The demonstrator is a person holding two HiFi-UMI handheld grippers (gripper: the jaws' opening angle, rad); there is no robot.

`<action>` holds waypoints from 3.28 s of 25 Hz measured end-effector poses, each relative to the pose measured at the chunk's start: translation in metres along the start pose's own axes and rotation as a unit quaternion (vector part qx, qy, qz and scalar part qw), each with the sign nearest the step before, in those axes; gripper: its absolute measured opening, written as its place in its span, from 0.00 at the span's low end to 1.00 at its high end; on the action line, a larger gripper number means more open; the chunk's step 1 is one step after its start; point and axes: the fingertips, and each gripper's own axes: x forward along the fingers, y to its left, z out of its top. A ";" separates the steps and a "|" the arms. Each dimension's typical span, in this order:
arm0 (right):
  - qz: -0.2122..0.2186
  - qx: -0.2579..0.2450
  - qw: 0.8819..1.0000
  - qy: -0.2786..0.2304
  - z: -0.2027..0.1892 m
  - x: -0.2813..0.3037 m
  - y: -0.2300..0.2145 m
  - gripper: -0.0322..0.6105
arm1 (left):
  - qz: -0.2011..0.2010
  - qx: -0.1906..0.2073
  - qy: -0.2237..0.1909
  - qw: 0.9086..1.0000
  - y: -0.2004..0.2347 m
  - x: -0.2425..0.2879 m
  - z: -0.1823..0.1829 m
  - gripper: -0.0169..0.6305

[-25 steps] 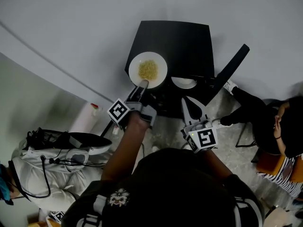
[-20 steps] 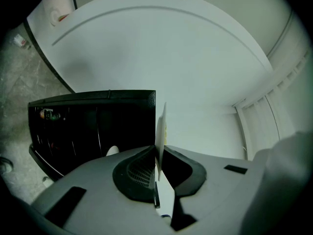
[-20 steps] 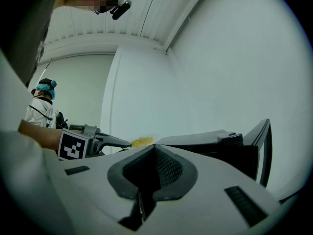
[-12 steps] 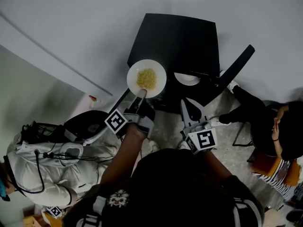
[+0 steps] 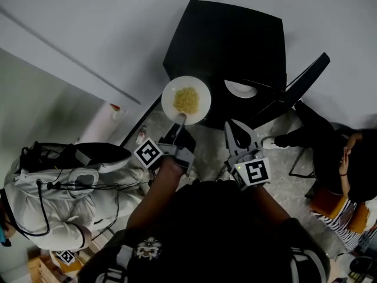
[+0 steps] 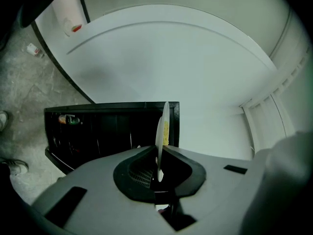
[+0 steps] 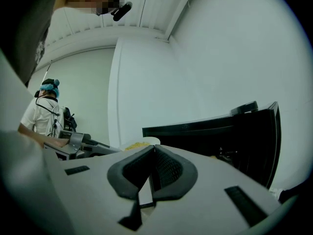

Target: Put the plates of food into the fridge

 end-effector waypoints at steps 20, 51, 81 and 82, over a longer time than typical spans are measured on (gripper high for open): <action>-0.032 0.044 0.997 0.063 -0.054 0.030 -0.034 0.09 | 0.053 -0.020 0.035 0.998 0.091 0.078 0.015 0.09; -0.085 0.095 0.988 0.088 -0.076 0.000 -0.062 0.09 | 0.078 -0.009 0.004 0.997 0.104 0.165 0.030 0.09; -0.079 0.066 0.992 0.079 -0.065 0.003 -0.047 0.09 | 0.064 0.173 0.010 0.983 0.056 0.120 0.027 0.27; -0.077 0.060 0.992 0.076 -0.062 0.003 -0.045 0.09 | 0.047 0.191 0.010 0.981 0.046 0.114 0.028 0.27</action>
